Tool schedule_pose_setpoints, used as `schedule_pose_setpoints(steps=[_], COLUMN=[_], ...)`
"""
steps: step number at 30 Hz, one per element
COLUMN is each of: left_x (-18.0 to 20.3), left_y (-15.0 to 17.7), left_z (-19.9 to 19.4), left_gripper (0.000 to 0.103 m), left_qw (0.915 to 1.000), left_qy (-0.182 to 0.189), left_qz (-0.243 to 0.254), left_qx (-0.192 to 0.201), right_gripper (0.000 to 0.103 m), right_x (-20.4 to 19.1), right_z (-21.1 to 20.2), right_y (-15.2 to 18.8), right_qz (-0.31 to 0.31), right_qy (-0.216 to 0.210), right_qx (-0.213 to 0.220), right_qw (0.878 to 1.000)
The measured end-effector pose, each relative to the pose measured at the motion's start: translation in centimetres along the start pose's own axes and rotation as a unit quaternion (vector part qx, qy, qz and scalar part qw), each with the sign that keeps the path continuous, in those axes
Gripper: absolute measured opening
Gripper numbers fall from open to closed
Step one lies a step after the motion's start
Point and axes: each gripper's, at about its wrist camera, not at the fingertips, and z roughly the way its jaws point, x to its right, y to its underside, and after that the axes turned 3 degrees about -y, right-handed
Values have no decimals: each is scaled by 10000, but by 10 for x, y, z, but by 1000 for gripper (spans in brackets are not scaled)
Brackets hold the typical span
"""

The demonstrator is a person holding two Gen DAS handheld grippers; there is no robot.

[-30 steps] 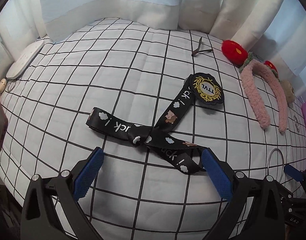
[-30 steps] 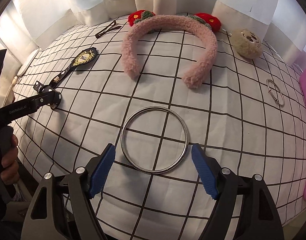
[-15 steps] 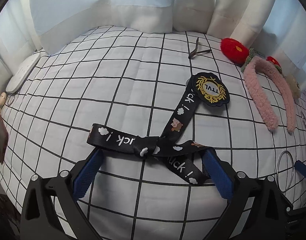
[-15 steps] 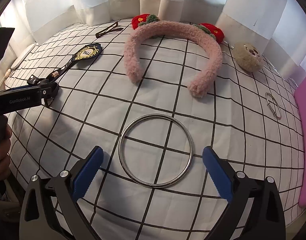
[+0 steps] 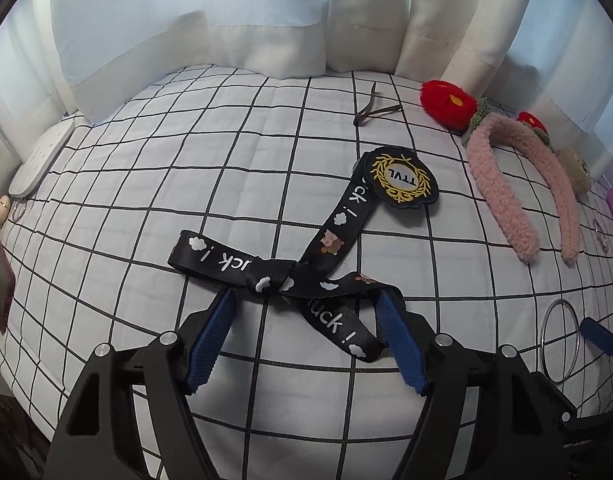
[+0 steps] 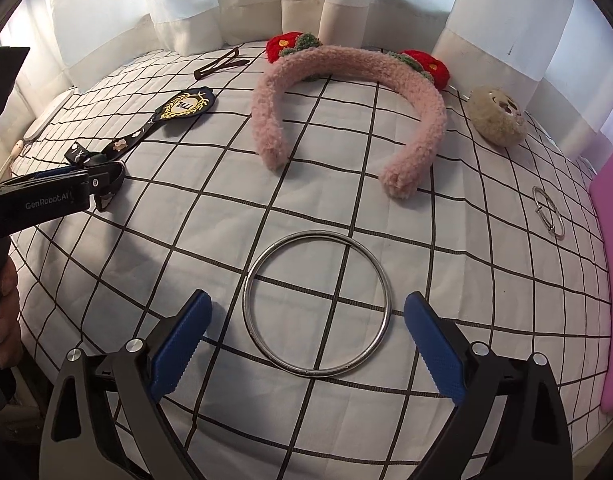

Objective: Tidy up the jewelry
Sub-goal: 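Grasp the black lanyard with the left tool while the right tool grasps the silver hoop, then lift the lanyard and silver hoop and carry both toward the pink tub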

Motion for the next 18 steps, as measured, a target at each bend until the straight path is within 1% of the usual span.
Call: schedule_pose_setpoints(steps=[2,3,4,5,6,7,11,15,18], left_x=[2,3,4,5,5,6,8,1,-1], left_y=[-1,-1,-2,-3,-3,-3,-3,-4,-4], left_z=[-1,-2,-3,-4,-4,-5,-5,-7,-18], left_gripper=[59,51,39,33,23,14,3,2,2], left_qw=[10000,10000,9999,9999,9999,9998,9997,9994,9990], left_qy=[45,63,86,115,142,188,208,341,387], left_qz=[31,53,67,65,68,71,121,-1,-19], left_qx=[16,30,45,50,50,48,76,66,221], right_gripper=[93,90,83,78,71,71,70,70,70], right_x=[0,0,-2,-4,-6,-6,-4,-2,-2], right_z=[0,-1,-2,-5,-6,-6,-5,-8,-13], right_y=[0,0,1,1,1,1,1,1,0], right_qz=[-11,-44,-124,-198,-255,-260,-246,-192,-198], right_qy=[-19,-52,-74,-111,-109,-111,-165,-281,-337], right_qx=[-15,-3,23,56,61,47,41,64,121], right_qw=[10000,10000,9999,9997,9996,9996,9996,9994,9992])
